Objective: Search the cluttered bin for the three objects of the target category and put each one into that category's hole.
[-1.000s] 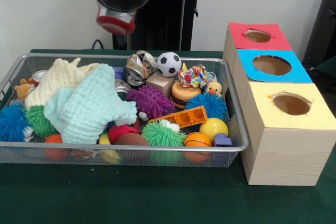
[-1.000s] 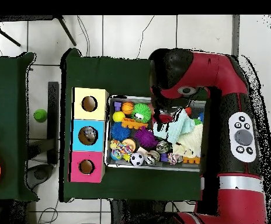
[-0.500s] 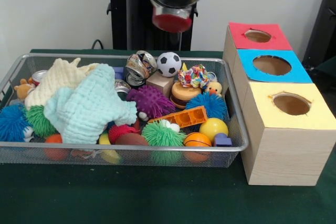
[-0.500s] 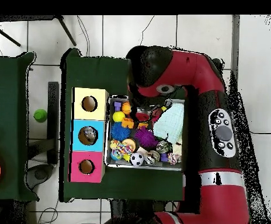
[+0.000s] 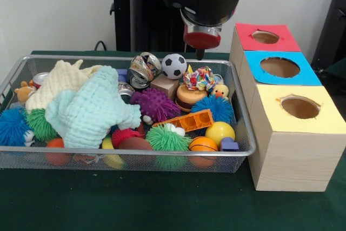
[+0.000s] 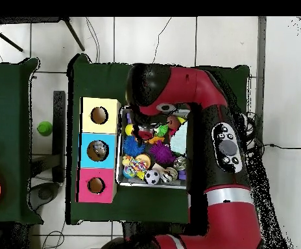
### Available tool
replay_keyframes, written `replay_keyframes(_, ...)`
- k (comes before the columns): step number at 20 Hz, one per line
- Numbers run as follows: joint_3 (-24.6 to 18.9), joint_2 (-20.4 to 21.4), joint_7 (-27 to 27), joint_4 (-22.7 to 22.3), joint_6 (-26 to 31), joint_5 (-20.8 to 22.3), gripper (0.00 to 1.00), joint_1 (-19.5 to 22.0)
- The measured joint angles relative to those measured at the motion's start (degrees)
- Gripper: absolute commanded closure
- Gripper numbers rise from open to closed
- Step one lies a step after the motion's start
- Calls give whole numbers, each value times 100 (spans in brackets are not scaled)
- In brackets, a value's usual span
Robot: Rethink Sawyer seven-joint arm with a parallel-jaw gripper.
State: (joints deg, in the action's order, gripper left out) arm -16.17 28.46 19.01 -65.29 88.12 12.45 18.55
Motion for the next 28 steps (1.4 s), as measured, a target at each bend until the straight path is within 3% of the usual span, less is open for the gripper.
replay_keyframes(18, 312, -69, 14, -571, -732, -210, 0, -32)
replay_keyframes(19, 319, -69, 14, -635, -799, -262, 100, -32)
replay_keyframes(28, 322, -69, 14, -835, -1073, -416, 100, -33)
